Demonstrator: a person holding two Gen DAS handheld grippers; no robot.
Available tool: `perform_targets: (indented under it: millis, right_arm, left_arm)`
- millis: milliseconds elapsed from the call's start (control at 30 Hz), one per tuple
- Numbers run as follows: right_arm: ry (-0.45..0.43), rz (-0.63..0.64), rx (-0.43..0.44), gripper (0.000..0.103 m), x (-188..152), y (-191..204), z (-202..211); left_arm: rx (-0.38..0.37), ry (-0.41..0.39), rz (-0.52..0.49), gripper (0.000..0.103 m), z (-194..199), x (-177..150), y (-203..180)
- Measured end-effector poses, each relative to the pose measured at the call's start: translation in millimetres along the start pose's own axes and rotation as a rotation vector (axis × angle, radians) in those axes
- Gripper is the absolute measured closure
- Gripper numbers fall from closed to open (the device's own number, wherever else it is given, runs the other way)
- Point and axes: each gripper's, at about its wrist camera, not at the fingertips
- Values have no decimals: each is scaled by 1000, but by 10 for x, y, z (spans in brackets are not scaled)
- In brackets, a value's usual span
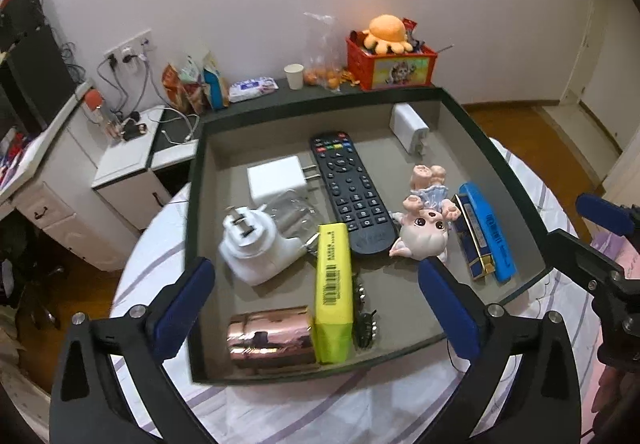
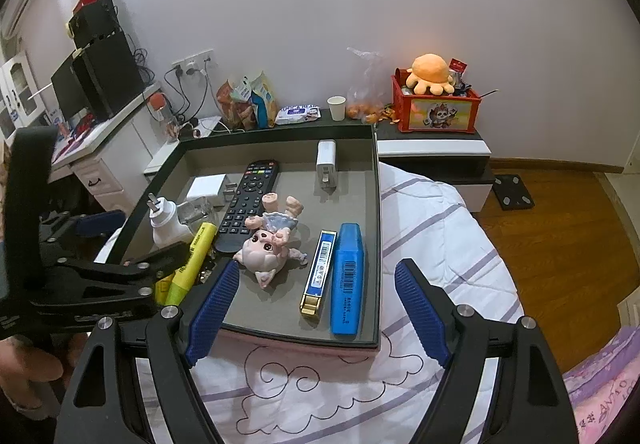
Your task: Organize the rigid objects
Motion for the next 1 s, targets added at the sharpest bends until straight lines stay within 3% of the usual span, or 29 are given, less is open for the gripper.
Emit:
perform_targets:
  millis: [200, 533, 600, 633, 1000]
  right_arm:
    - [-32, -2, -22, 20, -32, 81, 241]
    - [-67, 13, -34, 19, -280, 297, 782]
    - [-62, 33, -44, 3, -377, 375, 893]
    - [-61, 41, -53, 0, -423, 407, 945]
    - [-104, 32, -46, 0, -804, 484, 1428]
  left_arm:
    - [51, -31, 69, 0, 380, -147, 99]
    - [108, -42, 125, 0, 953, -721, 64]
    - [128, -46, 131, 0, 1069, -844, 23]
    - [140, -49, 130, 0, 1128, -901, -3]
    - [178, -136, 133, 0, 1705, -1233, -228]
Point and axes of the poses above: each gripper's, at about its wrist camera, not at the fingertips, and z roughly against the way its jaws point, y to its left, x to its top, and after that the axes turned 12 degrees about -x, right-handed
